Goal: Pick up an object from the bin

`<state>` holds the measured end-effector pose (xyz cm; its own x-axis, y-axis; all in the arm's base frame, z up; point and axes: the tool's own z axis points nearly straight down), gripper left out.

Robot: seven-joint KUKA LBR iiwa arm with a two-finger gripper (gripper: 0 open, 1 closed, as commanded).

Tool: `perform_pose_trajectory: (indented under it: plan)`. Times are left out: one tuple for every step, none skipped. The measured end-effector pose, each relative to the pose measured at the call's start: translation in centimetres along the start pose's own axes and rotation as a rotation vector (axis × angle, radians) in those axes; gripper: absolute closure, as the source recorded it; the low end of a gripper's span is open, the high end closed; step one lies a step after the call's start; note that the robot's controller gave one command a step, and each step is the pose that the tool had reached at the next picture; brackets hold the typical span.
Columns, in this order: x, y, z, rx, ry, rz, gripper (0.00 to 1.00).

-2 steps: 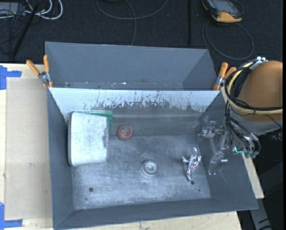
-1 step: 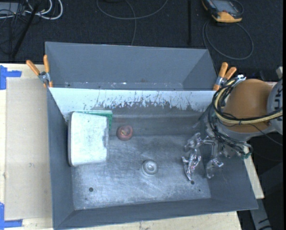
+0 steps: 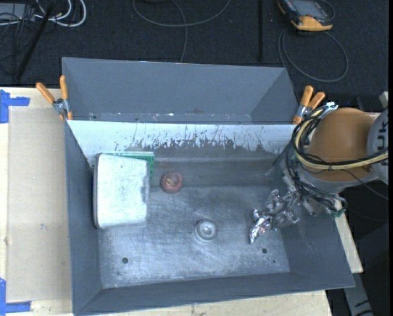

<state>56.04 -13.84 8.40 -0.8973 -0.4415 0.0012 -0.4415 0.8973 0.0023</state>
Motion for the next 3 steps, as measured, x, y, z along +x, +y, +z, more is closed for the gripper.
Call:
perform_pose_trajectory:
  plan:
    - [-0.8,1.2,-9.9,0.006,-0.008,-0.008,1.0]
    - [-0.7,1.3,-9.4,0.002,-0.003,-0.007,0.0]
    - [2.2,1.3,-0.4,-0.005,0.007,0.074,0.0]
